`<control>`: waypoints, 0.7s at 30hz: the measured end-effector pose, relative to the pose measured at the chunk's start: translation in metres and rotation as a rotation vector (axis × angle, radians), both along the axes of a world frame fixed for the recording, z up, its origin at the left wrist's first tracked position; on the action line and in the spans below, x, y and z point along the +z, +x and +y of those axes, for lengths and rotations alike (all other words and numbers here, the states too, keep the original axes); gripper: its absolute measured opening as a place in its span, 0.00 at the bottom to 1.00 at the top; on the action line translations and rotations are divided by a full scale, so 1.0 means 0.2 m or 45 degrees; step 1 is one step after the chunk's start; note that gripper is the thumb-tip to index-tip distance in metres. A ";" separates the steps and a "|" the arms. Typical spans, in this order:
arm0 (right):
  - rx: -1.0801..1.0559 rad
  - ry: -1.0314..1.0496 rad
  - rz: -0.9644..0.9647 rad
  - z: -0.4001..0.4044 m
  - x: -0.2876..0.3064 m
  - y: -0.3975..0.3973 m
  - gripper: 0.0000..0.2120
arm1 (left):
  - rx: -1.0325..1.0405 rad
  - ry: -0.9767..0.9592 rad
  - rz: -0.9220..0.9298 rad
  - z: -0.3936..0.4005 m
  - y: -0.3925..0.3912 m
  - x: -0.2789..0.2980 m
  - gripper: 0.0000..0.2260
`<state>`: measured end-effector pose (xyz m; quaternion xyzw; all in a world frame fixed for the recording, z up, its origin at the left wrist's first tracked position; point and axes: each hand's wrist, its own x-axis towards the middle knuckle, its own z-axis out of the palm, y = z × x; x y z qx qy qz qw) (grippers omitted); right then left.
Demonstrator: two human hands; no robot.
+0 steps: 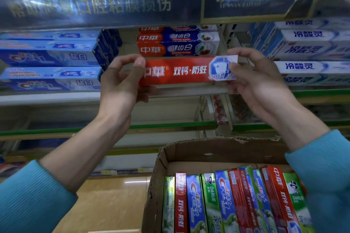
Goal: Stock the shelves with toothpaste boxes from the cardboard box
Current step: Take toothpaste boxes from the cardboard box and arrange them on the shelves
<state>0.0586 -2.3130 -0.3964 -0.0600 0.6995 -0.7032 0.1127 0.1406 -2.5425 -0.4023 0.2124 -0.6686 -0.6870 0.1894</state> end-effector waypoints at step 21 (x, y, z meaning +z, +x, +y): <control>0.185 -0.288 0.000 0.00 0.07 0.31 0.22 | -0.088 -0.019 0.072 0.00 0.42 0.05 0.27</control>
